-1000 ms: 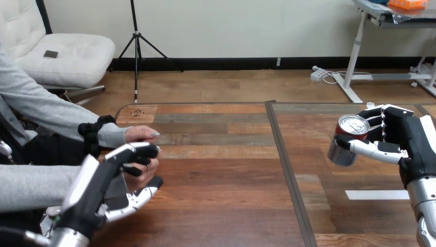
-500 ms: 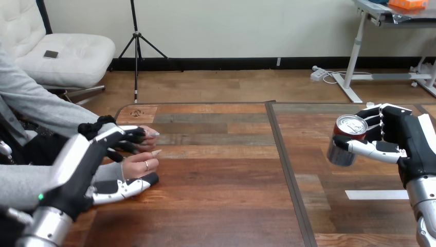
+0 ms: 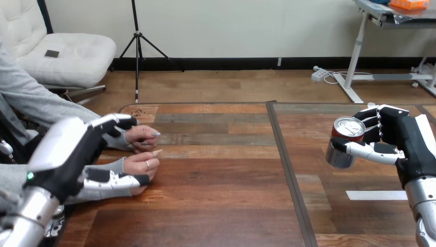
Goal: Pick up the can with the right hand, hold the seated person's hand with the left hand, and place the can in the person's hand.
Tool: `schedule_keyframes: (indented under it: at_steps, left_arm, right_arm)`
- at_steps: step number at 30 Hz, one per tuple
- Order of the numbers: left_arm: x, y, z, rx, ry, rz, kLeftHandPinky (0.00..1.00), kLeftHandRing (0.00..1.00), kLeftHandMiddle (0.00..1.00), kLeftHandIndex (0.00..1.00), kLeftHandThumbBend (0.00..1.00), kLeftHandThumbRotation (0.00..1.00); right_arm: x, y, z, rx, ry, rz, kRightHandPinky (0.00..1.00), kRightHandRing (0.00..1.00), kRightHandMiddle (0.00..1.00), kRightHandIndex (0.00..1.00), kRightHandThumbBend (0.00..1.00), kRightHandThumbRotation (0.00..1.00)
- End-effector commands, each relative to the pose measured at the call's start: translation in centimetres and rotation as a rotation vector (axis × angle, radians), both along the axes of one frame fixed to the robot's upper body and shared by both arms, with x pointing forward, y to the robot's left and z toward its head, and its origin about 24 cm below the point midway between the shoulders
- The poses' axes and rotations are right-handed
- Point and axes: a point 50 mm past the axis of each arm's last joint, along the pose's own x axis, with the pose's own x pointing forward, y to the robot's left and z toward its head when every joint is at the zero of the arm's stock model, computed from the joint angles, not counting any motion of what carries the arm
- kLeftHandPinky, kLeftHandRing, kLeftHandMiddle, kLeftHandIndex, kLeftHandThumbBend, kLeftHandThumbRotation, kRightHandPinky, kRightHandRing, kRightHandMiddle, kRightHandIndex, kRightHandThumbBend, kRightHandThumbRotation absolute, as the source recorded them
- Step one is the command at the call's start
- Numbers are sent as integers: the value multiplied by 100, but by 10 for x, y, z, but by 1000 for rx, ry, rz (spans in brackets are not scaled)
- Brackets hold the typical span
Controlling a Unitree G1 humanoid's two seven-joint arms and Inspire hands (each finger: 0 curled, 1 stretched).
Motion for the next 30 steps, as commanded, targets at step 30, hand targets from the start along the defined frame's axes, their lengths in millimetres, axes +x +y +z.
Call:
schedule_keyframes:
  at_steps: [30]
  left_arm:
    - [46,-2,33,309,-66,-68,62,74,77,76,100,33]
  right_arm:
    - [12,2,26,8,-114,29,34,37,43,44,73,0]
